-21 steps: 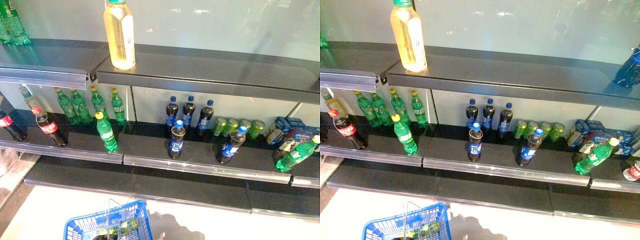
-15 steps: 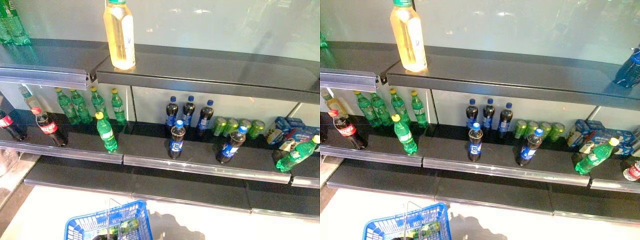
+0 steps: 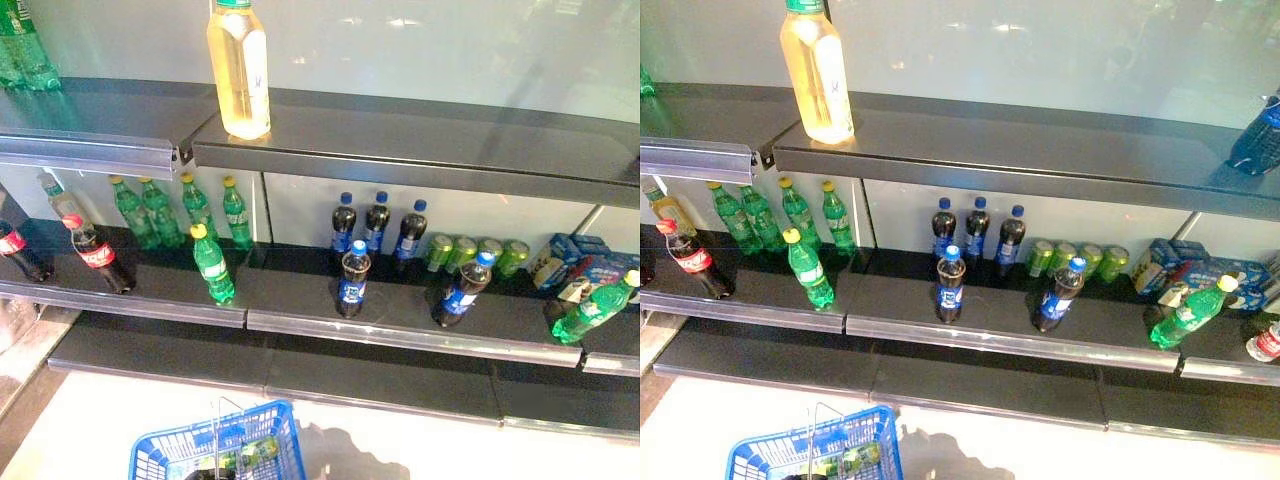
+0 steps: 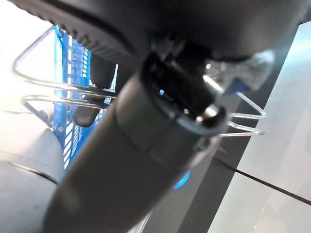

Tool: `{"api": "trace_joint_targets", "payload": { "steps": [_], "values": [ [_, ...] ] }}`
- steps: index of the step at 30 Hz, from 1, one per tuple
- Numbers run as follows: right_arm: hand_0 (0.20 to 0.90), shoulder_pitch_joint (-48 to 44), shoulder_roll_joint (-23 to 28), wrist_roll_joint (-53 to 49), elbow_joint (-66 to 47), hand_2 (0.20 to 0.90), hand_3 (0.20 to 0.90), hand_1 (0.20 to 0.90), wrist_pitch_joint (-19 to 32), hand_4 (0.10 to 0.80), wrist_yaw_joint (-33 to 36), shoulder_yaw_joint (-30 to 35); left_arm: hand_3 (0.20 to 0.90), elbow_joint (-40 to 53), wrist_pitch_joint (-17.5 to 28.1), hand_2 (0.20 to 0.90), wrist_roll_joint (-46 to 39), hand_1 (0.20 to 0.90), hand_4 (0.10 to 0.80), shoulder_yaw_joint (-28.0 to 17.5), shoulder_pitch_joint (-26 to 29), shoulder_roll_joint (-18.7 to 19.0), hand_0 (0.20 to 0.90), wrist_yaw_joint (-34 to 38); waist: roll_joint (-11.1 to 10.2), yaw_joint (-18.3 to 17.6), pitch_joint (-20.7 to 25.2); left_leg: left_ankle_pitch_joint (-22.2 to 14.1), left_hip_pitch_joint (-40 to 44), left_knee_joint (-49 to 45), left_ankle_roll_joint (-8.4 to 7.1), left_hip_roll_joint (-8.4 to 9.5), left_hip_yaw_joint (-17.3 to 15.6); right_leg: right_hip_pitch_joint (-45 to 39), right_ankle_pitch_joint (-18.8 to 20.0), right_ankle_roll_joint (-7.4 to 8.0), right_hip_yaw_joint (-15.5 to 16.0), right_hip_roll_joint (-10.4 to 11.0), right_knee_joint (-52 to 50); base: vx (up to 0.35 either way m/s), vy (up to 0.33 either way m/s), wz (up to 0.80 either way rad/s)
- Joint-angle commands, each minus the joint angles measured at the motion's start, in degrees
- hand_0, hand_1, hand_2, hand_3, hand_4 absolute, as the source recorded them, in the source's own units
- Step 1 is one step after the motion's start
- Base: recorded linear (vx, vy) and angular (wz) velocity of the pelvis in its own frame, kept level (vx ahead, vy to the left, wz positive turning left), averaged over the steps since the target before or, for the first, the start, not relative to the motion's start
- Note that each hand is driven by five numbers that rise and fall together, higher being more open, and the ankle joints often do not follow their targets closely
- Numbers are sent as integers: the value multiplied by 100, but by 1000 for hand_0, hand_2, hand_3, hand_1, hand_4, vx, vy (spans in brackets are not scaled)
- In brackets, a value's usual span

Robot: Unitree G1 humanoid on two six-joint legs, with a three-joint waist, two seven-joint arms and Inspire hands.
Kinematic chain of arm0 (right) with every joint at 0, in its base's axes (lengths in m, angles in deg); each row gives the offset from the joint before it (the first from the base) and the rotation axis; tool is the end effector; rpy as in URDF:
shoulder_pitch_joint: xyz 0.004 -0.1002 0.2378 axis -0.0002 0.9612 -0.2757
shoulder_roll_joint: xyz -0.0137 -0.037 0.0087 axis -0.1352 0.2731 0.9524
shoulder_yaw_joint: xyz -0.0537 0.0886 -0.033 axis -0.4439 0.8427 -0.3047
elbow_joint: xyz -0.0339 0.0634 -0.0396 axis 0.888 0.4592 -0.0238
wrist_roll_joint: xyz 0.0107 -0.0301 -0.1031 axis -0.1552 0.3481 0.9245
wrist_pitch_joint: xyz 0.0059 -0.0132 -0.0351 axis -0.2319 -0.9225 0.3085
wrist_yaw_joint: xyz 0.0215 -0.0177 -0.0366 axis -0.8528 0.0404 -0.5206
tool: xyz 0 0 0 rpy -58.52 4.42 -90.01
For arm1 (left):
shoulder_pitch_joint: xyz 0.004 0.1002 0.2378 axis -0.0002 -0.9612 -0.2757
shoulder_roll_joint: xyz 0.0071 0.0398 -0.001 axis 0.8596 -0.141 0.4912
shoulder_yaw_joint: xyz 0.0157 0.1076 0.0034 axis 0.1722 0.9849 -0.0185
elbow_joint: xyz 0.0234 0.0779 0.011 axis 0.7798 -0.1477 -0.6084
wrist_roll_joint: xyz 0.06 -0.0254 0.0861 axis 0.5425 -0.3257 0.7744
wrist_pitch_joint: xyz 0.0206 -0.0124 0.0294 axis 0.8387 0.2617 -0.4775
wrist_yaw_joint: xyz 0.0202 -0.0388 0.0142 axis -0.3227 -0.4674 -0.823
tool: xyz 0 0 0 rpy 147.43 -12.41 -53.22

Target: Pick up the drink and place into the basket.

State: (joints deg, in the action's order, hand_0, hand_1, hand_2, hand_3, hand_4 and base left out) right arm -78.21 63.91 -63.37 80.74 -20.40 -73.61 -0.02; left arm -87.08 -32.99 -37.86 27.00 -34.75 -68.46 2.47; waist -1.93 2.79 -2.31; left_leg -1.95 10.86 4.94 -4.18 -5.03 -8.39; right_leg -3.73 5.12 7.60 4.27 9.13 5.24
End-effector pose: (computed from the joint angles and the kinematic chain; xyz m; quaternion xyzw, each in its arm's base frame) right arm 0.0278 -0.2571 -0.1269 0.0365 0.6256 -0.1034 0.7724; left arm 0.0448 0.2607 -0.1222 0.0255 0.5533 0.0742 0.8293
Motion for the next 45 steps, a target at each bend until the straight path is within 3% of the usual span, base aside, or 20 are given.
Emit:
{"api": "trace_joint_targets", "payload": {
  "steps": [1,18,29,34,40,42,45],
  "values": [
    [900,-419,92,-92,329,900,900,900,62,800,-150,-73,200,148,672,300,135,300,100,-35,589,62,300,-166,-7,-68,-172,-89,-76,-37,225,149,130,-286,-229,37,414,132,-226,0,0,0],
    [900,-383,103,-158,418,900,900,900,160,800,-150,7,200,152,689,300,128,300,100,41,655,94,300,-194,30,-211,-223,-131,-113,-39,338,246,99,-148,-225,106,198,216,-361,1,4,-1],
    [900,-376,82,-138,338,900,900,900,141,800,-135,-22,200,173,659,300,88,300,100,31,574,95,300,-89,19,-157,-261,-119,-129,-65,317,200,95,-162,-236,88,242,198,-344,7,-32,-3],
    [900,-428,85,-29,330,900,900,900,98,800,-172,-121,200,230,631,300,-59,300,100,17,555,81,300,4,67,-37,-320,-25,-176,-51,217,89,215,-197,-296,-28,412,59,-293,-32,-131,2],
    [900,-682,215,5,226,900,900,900,-65,800,-112,-304,200,436,552,300,-160,300,100,78,455,-36,300,174,194,247,-432,259,-449,-89,-34,-107,445,-115,-395,-220,751,-123,-319,-96,-72,24],
    [900,-722,259,6,226,900,900,900,-68,800,-79,-292,200,467,547,300,-177,300,100,91,465,-42,300,131,228,243,-460,349,-546,-94,-104,-175,262,-108,-416,-246,847,-148,-308,-106,63,27],
    [900,-670,355,-213,176,900,900,900,-62,800,87,-125,200,598,486,300,29,300,100,195,547,-73,300,-2,297,107,-508,648,-731,-128,-318,-444,-406,-145,-442,-311,1189,-141,-316,-110,150,66]
  ]
}}
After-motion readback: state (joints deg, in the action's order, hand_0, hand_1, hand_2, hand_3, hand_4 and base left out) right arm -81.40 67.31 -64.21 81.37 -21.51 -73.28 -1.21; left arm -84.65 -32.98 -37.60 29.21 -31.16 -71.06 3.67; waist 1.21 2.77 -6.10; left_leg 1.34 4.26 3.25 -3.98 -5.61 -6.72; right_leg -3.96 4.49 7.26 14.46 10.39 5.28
